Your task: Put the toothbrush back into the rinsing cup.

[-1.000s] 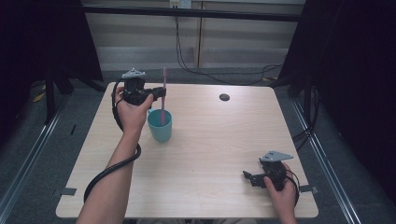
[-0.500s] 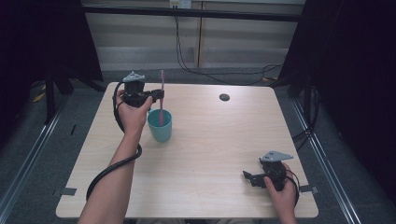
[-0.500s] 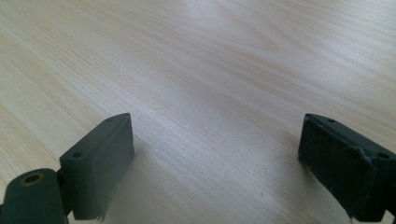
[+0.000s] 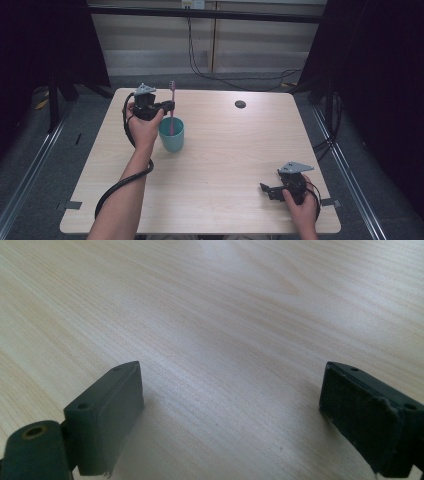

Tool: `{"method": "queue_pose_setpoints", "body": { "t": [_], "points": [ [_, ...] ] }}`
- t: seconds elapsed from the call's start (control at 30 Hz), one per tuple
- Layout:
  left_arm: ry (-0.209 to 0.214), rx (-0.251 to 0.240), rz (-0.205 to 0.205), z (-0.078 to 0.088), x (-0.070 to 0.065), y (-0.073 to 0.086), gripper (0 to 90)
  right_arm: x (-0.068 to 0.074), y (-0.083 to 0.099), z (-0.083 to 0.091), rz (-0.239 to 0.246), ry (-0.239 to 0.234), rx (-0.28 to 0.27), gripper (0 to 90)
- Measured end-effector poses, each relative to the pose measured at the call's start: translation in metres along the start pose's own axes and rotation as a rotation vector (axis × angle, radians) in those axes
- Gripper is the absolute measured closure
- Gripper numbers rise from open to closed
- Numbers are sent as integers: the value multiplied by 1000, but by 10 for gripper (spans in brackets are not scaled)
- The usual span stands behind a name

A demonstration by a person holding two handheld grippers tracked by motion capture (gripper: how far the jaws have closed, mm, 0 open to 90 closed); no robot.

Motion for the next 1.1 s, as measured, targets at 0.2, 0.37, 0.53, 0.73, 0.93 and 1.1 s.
{"method": "queue_pose_setpoints", "body": {
  "t": [0.2, 0.37, 0.53, 0.73, 0.93, 1.1],
  "points": [
    [-11, 13, -3, -4, 0, 9, 804, 0, 0, 0, -2, 0, 1, 102],
    [-17, 25, 4, -8, -2, 19, 802, 0, 0, 0, -2, 0, 1, 102],
    [-20, 41, 1, -12, -4, 25, 801, 0, 0, 0, -2, 0, 2, 102],
    [-19, 70, 0, -16, -7, 31, 796, 0, 0, 0, -1, 0, 2, 102],
    [-17, 106, -1, -19, -7, 39, 792, 0, 0, 0, -1, -1, 2, 102],
    [-18, 124, 2, -20, -7, 43, 789, 0, 0, 0, -1, -1, 2, 102]
  ]
}}
Point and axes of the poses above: each handheld gripper's, and its own axes: z roughly backward along the jaws, y roughly out of its underside, x roughly to its left, the point moved 3 cm from there along -z, roughly forward along the jaws
